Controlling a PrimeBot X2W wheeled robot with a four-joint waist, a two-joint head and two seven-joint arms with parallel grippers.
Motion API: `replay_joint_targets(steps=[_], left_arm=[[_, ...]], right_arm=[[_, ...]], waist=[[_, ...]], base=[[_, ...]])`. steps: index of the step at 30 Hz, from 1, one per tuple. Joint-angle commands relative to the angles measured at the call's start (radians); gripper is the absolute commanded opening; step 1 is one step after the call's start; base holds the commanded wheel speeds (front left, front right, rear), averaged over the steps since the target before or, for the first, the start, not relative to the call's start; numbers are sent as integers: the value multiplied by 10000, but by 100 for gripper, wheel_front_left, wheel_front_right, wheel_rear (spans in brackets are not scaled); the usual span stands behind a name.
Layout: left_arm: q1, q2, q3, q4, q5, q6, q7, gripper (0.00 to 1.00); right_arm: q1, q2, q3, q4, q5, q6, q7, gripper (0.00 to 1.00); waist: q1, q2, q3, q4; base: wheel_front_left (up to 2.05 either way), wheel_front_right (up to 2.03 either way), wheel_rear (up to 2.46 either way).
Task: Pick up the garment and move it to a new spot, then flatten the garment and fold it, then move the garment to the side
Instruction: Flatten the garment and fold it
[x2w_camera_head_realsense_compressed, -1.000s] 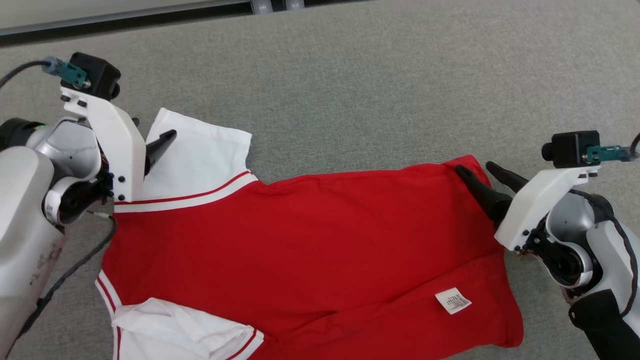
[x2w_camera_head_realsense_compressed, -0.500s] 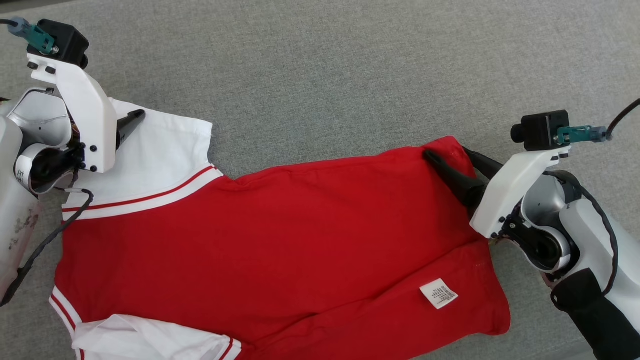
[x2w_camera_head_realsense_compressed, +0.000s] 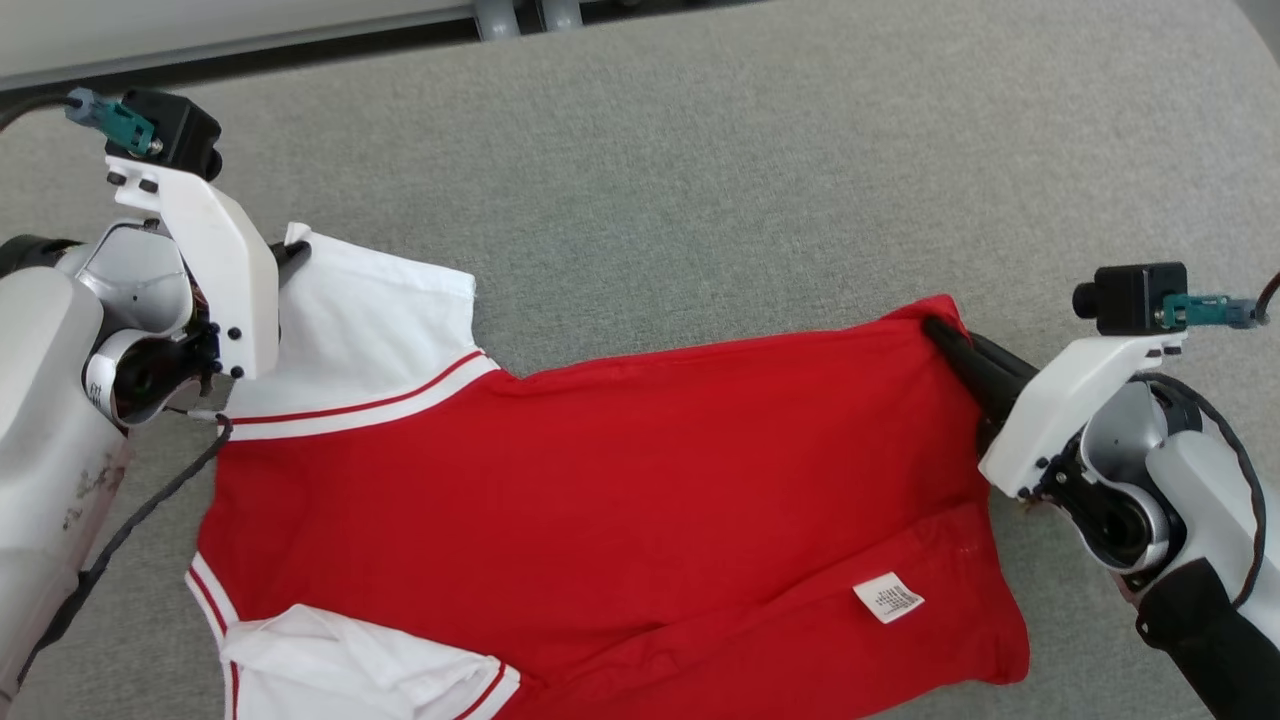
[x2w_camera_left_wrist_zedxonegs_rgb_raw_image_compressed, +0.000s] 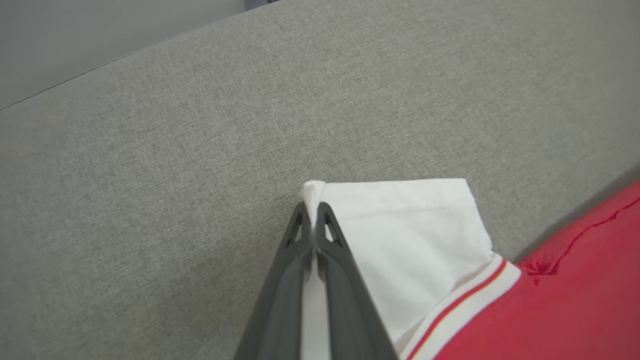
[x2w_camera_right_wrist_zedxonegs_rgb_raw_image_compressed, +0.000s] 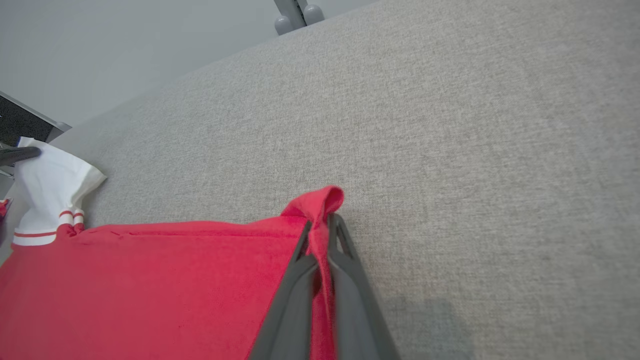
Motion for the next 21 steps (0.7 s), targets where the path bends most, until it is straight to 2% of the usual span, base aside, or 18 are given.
replay_joint_targets(steps=[1, 9, 18, 21], left_arm=[[215, 87, -49, -96, -162, -6, -118, 0], [1187, 551, -348, -1109, -1473, -7, 130, 0], [2373, 1511, -672, -2875, -2813, -8, 1445, 0], [2735, 1696, -670, -3551, -3310, 126, 1897, 0]], right_arm=[[239, -137, 20, 94, 96, 7, -113, 0], [1099, -353, -94, 703, 541, 7, -243, 0], [1787, -691, 92, 872, 821, 7, 118, 0], [1917, -834, 142, 842, 931, 7, 321, 0]], waist=[[0, 0, -549, 359], [0, 0, -1938, 1247], [0, 0, -2936, 1932], [0, 0, -3106, 2075]], base=[[0, 0, 0], [0, 0, 0], [0, 0, 0], [0, 0, 0]])
